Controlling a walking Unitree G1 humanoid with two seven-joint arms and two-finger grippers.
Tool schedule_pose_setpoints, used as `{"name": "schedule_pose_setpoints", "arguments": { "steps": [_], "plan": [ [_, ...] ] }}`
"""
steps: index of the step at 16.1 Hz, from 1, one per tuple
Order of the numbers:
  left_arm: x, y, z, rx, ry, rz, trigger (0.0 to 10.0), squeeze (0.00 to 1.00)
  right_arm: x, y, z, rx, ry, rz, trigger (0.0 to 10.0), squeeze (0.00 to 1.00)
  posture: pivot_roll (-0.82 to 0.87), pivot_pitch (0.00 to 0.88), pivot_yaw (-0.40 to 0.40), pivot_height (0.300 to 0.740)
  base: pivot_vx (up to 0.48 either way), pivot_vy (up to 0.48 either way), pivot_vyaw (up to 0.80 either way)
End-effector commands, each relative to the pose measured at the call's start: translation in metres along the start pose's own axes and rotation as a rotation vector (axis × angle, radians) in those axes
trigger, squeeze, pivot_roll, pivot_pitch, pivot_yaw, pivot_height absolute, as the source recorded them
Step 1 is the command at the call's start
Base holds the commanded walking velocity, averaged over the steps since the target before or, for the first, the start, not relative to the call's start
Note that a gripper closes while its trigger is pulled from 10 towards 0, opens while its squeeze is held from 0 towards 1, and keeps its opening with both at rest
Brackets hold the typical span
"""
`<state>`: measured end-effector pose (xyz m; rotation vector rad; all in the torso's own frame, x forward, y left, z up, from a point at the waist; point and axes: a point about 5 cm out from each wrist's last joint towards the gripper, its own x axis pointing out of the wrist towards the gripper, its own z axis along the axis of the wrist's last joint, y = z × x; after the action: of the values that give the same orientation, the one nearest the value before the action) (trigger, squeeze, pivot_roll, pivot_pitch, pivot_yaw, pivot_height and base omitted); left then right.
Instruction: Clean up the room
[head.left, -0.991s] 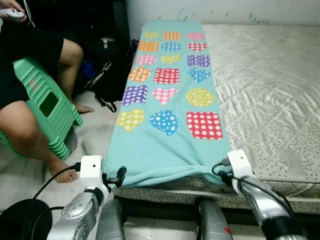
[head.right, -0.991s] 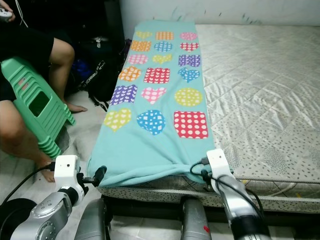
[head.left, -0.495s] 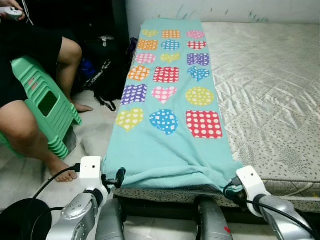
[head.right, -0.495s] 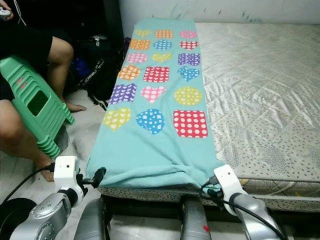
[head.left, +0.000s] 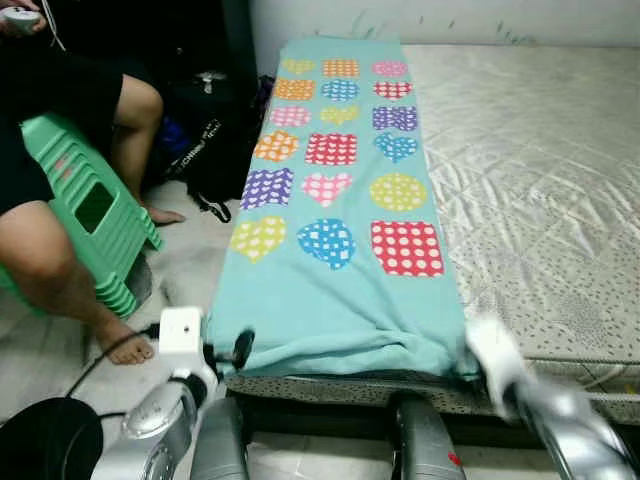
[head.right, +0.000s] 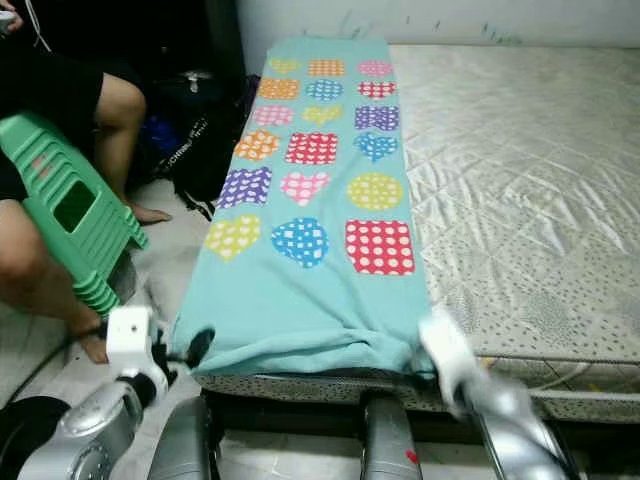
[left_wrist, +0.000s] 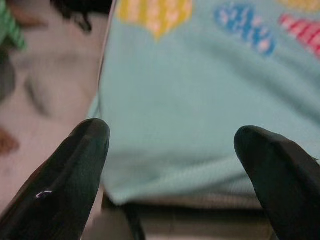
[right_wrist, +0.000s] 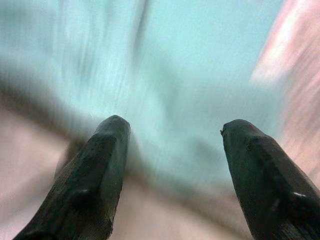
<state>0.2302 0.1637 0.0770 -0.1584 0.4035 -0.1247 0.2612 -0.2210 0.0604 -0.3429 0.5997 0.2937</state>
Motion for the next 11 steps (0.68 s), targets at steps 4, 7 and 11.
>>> {"name": "schedule_pose_setpoints", "arguments": {
  "steps": [4,7,11],
  "plan": [
    [0.01,0.005,0.013,0.003,-0.034,0.026,10.0,0.0,-0.005,0.006,0.067,0.215,-0.42,-0.012,10.0,0.0,-0.06,0.019,0.015,0.569,0.0,0.0,0.0],
    [0.008,-0.003,0.022,-0.022,-0.119,-0.021,10.0,0.0,-0.01,0.016,0.072,0.268,-0.507,-0.043,10.0,0.0,-0.06,0.011,0.021,0.569,0.0,0.0,0.0],
    [0.01,0.0,0.011,-0.021,-0.049,0.022,10.0,0.0,0.002,0.057,0.03,0.165,-0.208,0.112,10.0,0.0,-0.06,0.01,0.019,0.569,0.0,0.0,0.0]
  ]
}}
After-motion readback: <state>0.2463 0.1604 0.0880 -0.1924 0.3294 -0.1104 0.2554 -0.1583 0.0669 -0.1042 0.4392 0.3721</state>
